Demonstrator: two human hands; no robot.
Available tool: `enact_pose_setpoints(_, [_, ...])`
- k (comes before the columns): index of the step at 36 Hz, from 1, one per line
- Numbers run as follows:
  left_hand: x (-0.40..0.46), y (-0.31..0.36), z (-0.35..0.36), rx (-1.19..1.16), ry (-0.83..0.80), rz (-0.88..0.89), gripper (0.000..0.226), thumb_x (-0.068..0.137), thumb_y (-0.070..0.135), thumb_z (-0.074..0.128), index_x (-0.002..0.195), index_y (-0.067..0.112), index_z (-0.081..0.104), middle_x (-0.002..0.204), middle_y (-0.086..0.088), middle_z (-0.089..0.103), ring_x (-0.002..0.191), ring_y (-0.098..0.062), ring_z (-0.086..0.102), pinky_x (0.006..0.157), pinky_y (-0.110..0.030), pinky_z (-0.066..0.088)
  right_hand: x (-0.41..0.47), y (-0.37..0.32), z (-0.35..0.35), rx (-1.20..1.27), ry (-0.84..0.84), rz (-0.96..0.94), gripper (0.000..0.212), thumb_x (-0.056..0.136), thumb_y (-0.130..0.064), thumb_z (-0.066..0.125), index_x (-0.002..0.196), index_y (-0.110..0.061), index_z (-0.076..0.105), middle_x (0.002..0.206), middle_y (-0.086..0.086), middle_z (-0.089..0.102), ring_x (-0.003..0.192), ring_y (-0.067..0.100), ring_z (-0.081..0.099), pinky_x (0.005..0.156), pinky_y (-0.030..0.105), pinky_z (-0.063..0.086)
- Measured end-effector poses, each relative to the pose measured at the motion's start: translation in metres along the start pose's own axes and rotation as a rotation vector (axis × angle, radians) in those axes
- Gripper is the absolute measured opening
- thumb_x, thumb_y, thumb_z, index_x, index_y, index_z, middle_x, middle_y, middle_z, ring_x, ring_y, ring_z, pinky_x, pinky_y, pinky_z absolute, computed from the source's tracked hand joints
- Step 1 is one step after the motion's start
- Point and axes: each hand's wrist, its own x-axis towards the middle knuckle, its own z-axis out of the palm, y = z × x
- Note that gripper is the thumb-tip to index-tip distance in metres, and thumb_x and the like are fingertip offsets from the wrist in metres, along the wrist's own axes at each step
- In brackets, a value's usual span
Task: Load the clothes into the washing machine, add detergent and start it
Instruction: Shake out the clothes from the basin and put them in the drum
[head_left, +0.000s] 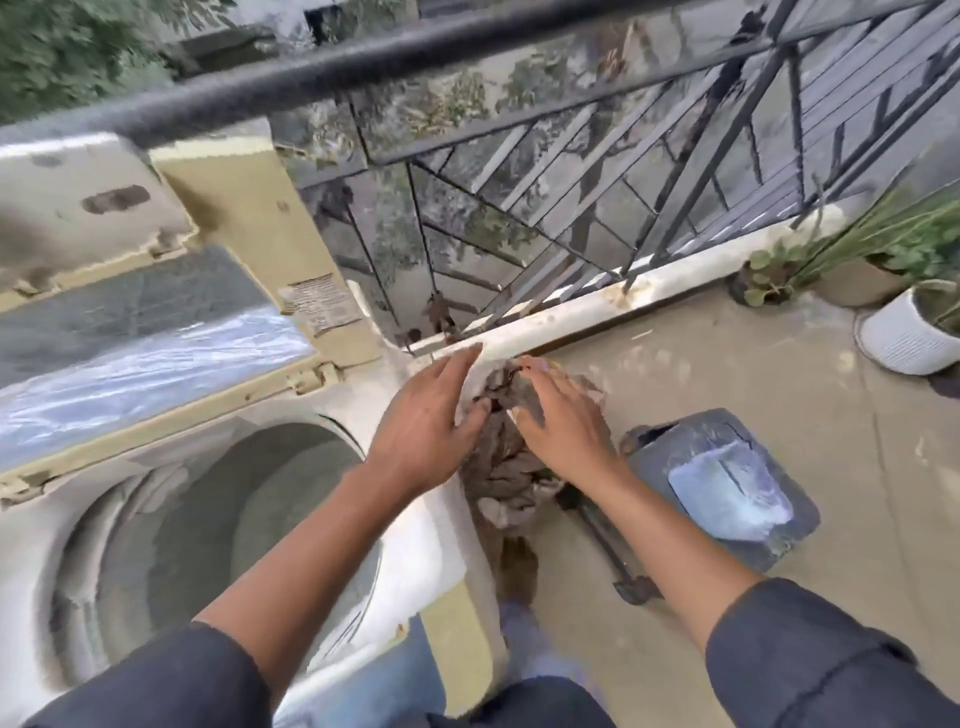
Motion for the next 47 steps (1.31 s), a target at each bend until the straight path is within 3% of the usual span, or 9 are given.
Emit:
enact_pose_setpoints(3, [0.027, 0.009, 0.026, -0.077, -0.069, -0.091, 0.061, 0.103, 0.037, 0.056, 0.161, 0.025, 0.04, 0.153, -0.006, 0.058, 0.14, -0.029, 0.054, 0.113, -0.037, 0.042, 0.018, 0.038, 0.016, -0.017, -0.07, 0.068, 0.049, 0.1, -0.035, 0.059, 0.145, -0.017, 0.051, 0.139, 0.008, 0.062, 0.128, 0.032, 0.056, 0.099, 0.04, 0.047])
enact_pose_setpoints(14, [0.112, 0.006, 0.14, -0.391, -0.181, -0.515, 0.053, 0.102, 0.031, 0.064, 0.154, 0.024, 0.051, 0.148, -0.004, 0.06, 0.138, -0.025, 0.054, 0.101, -0.023, 0.037, 0.062, 0.155, 0.135, 0.029, -0.38, 0.217, 0.039, 0.096, -0.032, 0.061, 0.132, -0.019, 0.052, 0.122, 0.01, 0.066, 0.119, 0.034, 0.061, 0.093, 0.046, 0.054])
enact_pose_setpoints(18, [0.138, -0.007, 0.18, -0.488, -0.162, -0.668, 0.052, 0.102, 0.032, 0.064, 0.152, 0.028, 0.051, 0.152, -0.001, 0.057, 0.141, -0.025, 0.052, 0.116, -0.036, 0.042, 0.087, 0.176, 0.165, 0.009, -0.451, 0.241, 0.044, 0.099, -0.033, 0.06, 0.139, -0.016, 0.051, 0.138, 0.015, 0.059, 0.127, 0.038, 0.056, 0.096, 0.044, 0.049])
enact_pose_setpoints(25, [0.152, -0.031, 0.232, -0.565, -0.116, -0.801, 0.046, 0.093, 0.035, 0.061, 0.14, 0.032, 0.062, 0.128, 0.014, 0.066, 0.122, -0.012, 0.06, 0.113, -0.033, 0.045, 0.137, 0.206, 0.226, 0.016, -0.545, 0.344, 0.076, 0.096, -0.039, 0.066, 0.158, -0.021, 0.026, 0.145, 0.022, 0.047, 0.135, 0.044, 0.049, 0.106, 0.051, 0.048])
enact_pose_setpoints(29, [0.153, -0.036, 0.251, -0.572, -0.116, -0.828, 0.05, 0.098, 0.026, 0.064, 0.147, 0.03, 0.057, 0.145, 0.003, 0.065, 0.135, -0.021, 0.059, 0.114, -0.034, 0.045, 0.153, 0.211, 0.248, 0.014, -0.589, 0.402, 0.082, 0.095, -0.027, 0.069, 0.161, -0.032, 0.021, 0.149, 0.024, 0.041, 0.136, 0.047, 0.046, 0.107, 0.051, 0.045])
enact_pose_setpoints(34, [0.147, -0.036, 0.256, -0.632, -0.177, -0.841, 0.057, 0.098, 0.026, 0.064, 0.154, 0.026, 0.051, 0.15, 0.006, 0.059, 0.137, -0.013, 0.055, 0.108, -0.023, 0.038, 0.153, 0.214, 0.259, 0.07, -0.505, 0.347, 0.039, 0.088, 0.0, 0.054, 0.122, -0.017, 0.059, 0.111, 0.021, 0.068, 0.104, 0.041, 0.067, 0.086, 0.046, 0.057])
enact_pose_setpoints(38, [0.14, -0.038, 0.246, -0.612, -0.237, -0.868, 0.066, 0.1, 0.024, 0.066, 0.161, 0.025, 0.041, 0.158, 0.002, 0.051, 0.144, -0.018, 0.05, 0.12, -0.035, 0.04, 0.144, 0.204, 0.243, 0.163, -0.428, 0.378, 0.039, 0.085, 0.002, 0.058, 0.111, -0.02, 0.076, 0.101, 0.01, 0.076, 0.094, 0.033, 0.07, 0.082, 0.037, 0.059])
enact_pose_setpoints(41, [0.136, -0.039, 0.234, -0.679, -0.263, -0.904, 0.086, 0.089, 0.026, 0.076, 0.163, 0.024, 0.034, 0.156, -0.004, 0.053, 0.14, -0.024, 0.054, 0.119, -0.046, 0.045, 0.132, 0.188, 0.211, 0.261, -0.402, 0.347, 0.032, 0.088, -0.008, 0.064, 0.113, -0.02, 0.078, 0.103, 0.005, 0.078, 0.093, 0.026, 0.07, 0.082, 0.033, 0.056])
enact_pose_setpoints(47, [0.122, -0.031, 0.207, -0.765, -0.222, -0.862, 0.11, 0.075, -0.002, 0.089, 0.161, 0.025, 0.026, 0.135, 0.01, 0.046, 0.136, -0.021, 0.052, 0.116, -0.039, 0.046, 0.09, 0.141, 0.118, 0.417, -0.314, 0.253, 0.012, 0.088, -0.017, 0.072, 0.082, -0.007, 0.068, 0.066, -0.002, 0.064, 0.057, 0.009, 0.051, 0.06, 0.029, 0.046])
